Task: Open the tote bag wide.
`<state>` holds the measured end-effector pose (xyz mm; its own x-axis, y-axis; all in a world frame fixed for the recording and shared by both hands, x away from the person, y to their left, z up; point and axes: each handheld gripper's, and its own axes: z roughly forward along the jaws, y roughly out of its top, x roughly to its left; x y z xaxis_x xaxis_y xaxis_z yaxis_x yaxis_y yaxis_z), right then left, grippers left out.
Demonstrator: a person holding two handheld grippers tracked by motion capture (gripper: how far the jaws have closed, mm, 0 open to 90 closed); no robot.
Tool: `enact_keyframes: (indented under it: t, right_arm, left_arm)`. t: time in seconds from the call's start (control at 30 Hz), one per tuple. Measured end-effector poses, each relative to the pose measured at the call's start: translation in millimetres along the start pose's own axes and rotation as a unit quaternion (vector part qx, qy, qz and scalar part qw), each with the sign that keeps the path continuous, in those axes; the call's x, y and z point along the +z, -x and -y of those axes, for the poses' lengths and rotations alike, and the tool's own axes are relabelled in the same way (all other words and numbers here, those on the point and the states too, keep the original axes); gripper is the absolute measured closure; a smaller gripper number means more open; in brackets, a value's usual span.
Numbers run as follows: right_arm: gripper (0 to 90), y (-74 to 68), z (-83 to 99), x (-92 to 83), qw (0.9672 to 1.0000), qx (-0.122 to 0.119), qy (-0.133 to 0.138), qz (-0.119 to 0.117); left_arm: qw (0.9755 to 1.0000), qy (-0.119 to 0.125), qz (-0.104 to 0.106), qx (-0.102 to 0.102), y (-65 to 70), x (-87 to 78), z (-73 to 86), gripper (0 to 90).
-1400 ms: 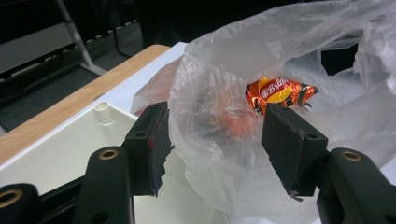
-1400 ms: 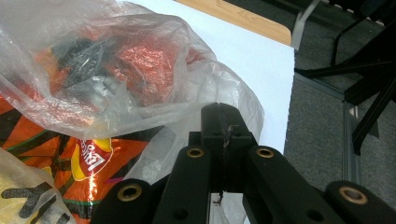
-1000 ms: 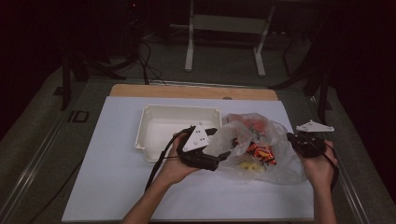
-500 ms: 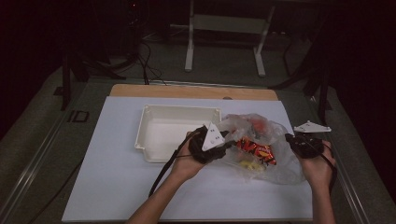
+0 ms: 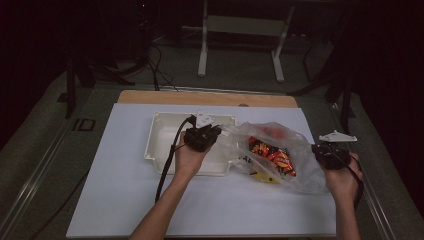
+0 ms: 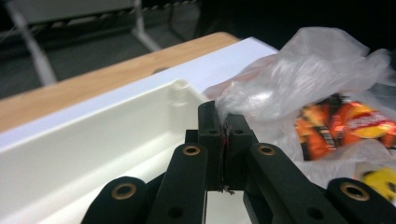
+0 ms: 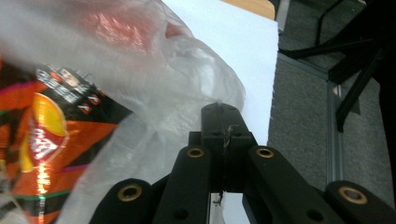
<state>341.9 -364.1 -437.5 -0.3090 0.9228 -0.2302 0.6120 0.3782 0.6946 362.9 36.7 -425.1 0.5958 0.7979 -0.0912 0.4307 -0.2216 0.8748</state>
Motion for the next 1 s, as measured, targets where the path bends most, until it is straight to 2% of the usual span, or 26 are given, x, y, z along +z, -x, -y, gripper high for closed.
enact_keyframes:
  t: [0.13, 0.17, 0.2, 0.23, 0.27, 0.3, 0.33, 0.37, 0.4, 0.47, 0.63, 0.77, 0.9, 1.0]
  right_arm:
    - [90.0, 0.5, -0.1, 1.5, 1.0, 0.008, 0.0, -0.001]
    - [90.0, -0.1, -0.8, 1.9, 1.0, 0.009, -0.001, 0.0]
    - [90.0, -0.6, -1.2, 2.1, 1.0, 0.008, -0.001, -0.001]
    - [90.0, -1.2, -1.5, 2.0, 1.0, 0.005, 0.001, -0.005]
    - [90.0, -1.6, -1.7, 1.8, 0.9999, 0.003, 0.003, -0.009]
    - [90.0, -2.0, -2.1, 1.3, 0.9999, 0.001, 0.005, -0.013]
    - [90.0, -2.0, -2.1, 1.3, 0.9999, 0.001, 0.005, -0.013]
    - [90.0, -2.5, -2.4, 0.7, 0.9999, 0.002, 0.005, -0.016]
    - [90.0, -3.7, -3.5, -0.8, 0.9997, -0.001, 0.011, -0.022]
    - [90.0, -4.9, -4.7, -2.5, 0.9997, -0.002, 0.013, -0.023]
    - [90.0, -5.8, -8.2, -5.5, 0.9995, -0.004, 0.018, -0.026]
    - [90.0, -7.5, -9.9, -6.3, 0.9994, -0.006, 0.019, -0.027]
    - [90.0, -8.4, -9.7, -5.8, 0.9994, -0.009, 0.018, -0.029]
    - [90.0, -8.4, -9.6, -6.3, 0.9993, -0.01, 0.019, -0.029]
  left_arm:
    - [0.9995, -0.027, -0.01, -0.012, -3.8, 7.5, 3.6, 88.5]
    - [0.9996, -0.026, -0.004, -0.01, -2.9, 8.3, 3.9, 86.5]
    - [0.9996, -0.023, 0.013, -0.007, -1.6, 8.5, 3.6, 77.1]
    - [0.9993, -0.021, 0.03, 0.001, 1.1, 7.8, 3.1, 66.3]
    - [0.9991, -0.016, 0.035, 0.015, 5.3, 5.7, 2.5, 58.6]
    - [0.9989, -0.013, 0.036, 0.028, 8.5, 3.9, 1.8, 54.3]
    - [0.9989, -0.013, 0.036, 0.028, 8.5, 3.9, 1.8, 50.4]
    - [0.9976, 0.0, 0.052, 0.046, 15.8, -2.7, -0.8, 50.4]
    - [0.997, 0.007, 0.055, 0.054, 18.7, -6.2, -1.8, 44.1]
    - [0.9954, 0.016, 0.068, 0.065, 22.9, -13.3, -3.1, 40.8]
    - [0.9898, 0.026, 0.099, 0.1, 33.7, -31.4, -3.1, 38.8]
    - [0.9833, 0.037, 0.123, 0.129, 46.1, -46.9, -1.4, 38.3]
    - [0.9775, 0.054, 0.131, 0.156, 60.0, -62.3, -0.9, 39.7]
    - [0.9739, 0.071, 0.139, 0.165, 68.3, -71.6, -1.7, 42.1]
